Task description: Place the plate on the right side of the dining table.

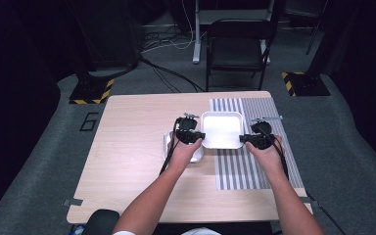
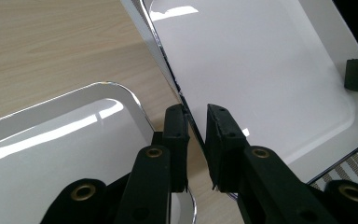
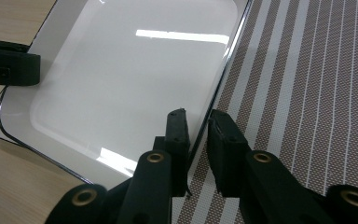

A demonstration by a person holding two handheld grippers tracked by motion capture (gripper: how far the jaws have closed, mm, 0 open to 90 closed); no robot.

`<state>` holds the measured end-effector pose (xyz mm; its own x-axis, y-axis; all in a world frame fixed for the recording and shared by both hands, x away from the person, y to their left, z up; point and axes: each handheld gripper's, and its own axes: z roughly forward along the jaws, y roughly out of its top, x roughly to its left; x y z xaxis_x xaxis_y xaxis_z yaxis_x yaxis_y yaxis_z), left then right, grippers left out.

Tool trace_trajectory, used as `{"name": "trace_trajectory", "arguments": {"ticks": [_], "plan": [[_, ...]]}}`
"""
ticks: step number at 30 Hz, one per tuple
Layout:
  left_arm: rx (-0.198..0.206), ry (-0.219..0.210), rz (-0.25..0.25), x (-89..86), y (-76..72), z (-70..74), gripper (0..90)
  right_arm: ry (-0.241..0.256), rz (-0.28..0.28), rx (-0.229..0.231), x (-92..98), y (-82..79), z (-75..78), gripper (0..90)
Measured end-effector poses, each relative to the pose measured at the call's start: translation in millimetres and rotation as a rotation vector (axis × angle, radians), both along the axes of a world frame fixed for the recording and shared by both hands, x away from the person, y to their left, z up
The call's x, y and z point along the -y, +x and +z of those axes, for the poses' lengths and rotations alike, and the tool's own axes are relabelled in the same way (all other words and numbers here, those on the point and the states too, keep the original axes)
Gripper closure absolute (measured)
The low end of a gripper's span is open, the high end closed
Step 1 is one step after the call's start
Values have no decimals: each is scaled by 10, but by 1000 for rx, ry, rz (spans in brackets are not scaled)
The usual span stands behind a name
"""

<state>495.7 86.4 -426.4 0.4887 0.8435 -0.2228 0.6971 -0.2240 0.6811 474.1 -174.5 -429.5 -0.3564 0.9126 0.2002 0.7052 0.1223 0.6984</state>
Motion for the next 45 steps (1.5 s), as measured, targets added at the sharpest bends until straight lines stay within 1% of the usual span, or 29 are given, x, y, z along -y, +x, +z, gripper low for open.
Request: {"name": "trace_trajectory", "arguments": {"ticks": [7, 8, 10, 11, 12, 13, 14, 15, 18, 20, 23, 27, 28, 30, 31, 35, 36, 37, 45], "plan": [[1, -6, -6, 45, 9, 20, 786, -4, -7, 8, 41, -15, 11, 783], [2, -4, -12, 52, 12, 21, 786, -3, -13, 2, 42, -21, 12, 784], [1, -5, -12, 73, 15, 18, 786, -11, -16, 8, 60, -19, 8, 783], [2, -6, -16, 84, 19, 14, 785, -5, -21, 2, 68, -23, 9, 784], [-2, -6, -17, 96, 20, 13, 785, -6, -19, 8, 85, -20, 7, 785], [1, -9, -21, 102, 25, 9, 784, 4, -26, -1, 102, -25, 14, 786], [-5, -13, -23, 112, 25, 8, 783, 7, -24, 5, 121, -22, 15, 786], [-3, -16, -27, 123, 29, 6, 782, 16, -29, 0, 137, -25, 23, 786], [-5, -16, -34, 166, 29, 6, 780, 25, -39, 10, 180, -32, 38, 787], [-5, -14, -41, 191, 31, 7, 782, 30, -50, 8, 205, -44, 52, 787], [-6, -7, -49, 223, 34, 9, 782, 20, -53, 20, 239, -51, 52, 786], [-7, -10, -54, 264, 41, -2, 782, 24, -62, 13, 271, -63, 37, 785], [-8, -8, -55, 278, 42, -6, 782, 24, -67, 4, 277, -68, 38, 785], [-9, -5, -59, 307, 46, -12, 782, 16, -70, 12, 297, -72, 32, 785], [-11, -3, -63, 321, 49, -14, 781, 19, -80, 10, 303, -76, 33, 785], [-14, -8, -71, 366, 53, -25, 784, 21, -87, 17, 351, -87, 32, 784], [-13, -7, -76, 377, 54, -27, 783, 15, -88, 22, 364, -86, 28, 784], [-12, -8, -76, 391, 52, -30, 783, 16, -97, 14, 366, -93, 26, 784], [-17, -6, -82, 468, 65, -63, 784, -22, -111, 8, 401, -86, -18, 797]]}}
